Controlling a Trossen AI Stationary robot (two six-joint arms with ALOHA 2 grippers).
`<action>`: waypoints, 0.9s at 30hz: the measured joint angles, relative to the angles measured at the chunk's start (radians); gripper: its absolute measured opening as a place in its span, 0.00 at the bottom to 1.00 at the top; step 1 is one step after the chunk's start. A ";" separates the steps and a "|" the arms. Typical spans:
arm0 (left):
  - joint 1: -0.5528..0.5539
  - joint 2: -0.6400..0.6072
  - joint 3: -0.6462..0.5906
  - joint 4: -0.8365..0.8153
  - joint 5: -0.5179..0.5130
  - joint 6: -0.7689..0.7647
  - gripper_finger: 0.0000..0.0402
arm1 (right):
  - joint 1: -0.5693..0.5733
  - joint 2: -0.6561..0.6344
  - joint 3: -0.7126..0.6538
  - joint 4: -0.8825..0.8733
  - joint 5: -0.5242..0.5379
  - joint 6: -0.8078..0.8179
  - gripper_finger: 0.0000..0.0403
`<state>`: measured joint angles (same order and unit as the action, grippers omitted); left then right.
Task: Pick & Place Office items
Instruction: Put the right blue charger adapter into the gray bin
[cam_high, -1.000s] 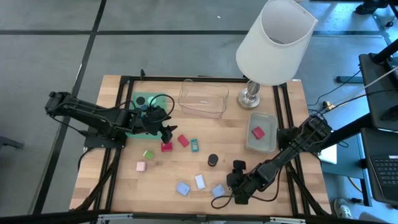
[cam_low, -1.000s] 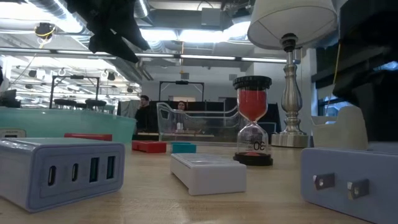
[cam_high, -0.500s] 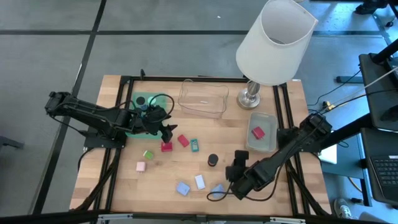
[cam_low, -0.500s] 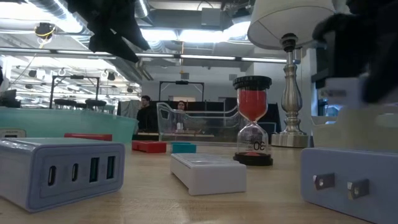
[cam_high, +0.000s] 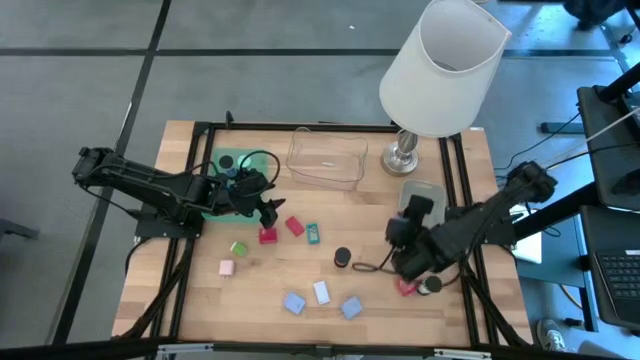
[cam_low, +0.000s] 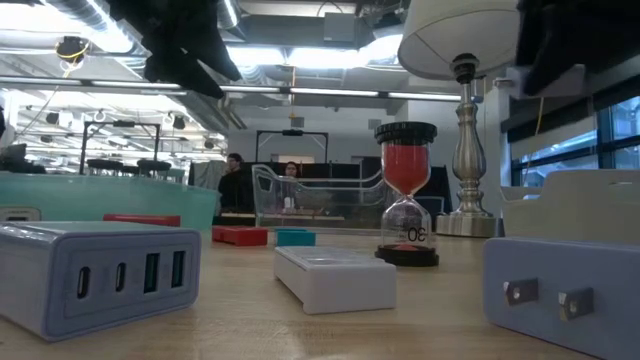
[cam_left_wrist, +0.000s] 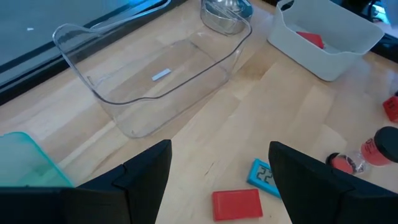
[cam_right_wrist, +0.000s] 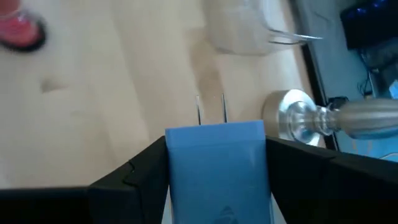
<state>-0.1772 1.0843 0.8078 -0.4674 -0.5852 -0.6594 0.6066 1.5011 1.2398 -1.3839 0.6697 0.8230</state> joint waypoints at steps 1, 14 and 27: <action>0.000 0.000 0.000 0.001 0.000 0.000 0.66 | -0.007 -0.029 -0.019 0.005 0.012 0.008 0.53; 0.000 0.000 0.000 0.000 -0.047 0.019 0.66 | -0.102 -0.249 -0.289 0.002 -0.042 0.343 0.56; 0.000 0.000 0.000 0.000 -0.051 0.019 0.66 | -0.163 -0.249 -0.441 0.003 -0.140 0.689 0.56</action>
<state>-0.1772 1.0843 0.8078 -0.4675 -0.6367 -0.6407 0.4436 1.2522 0.7990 -1.3806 0.5301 1.5117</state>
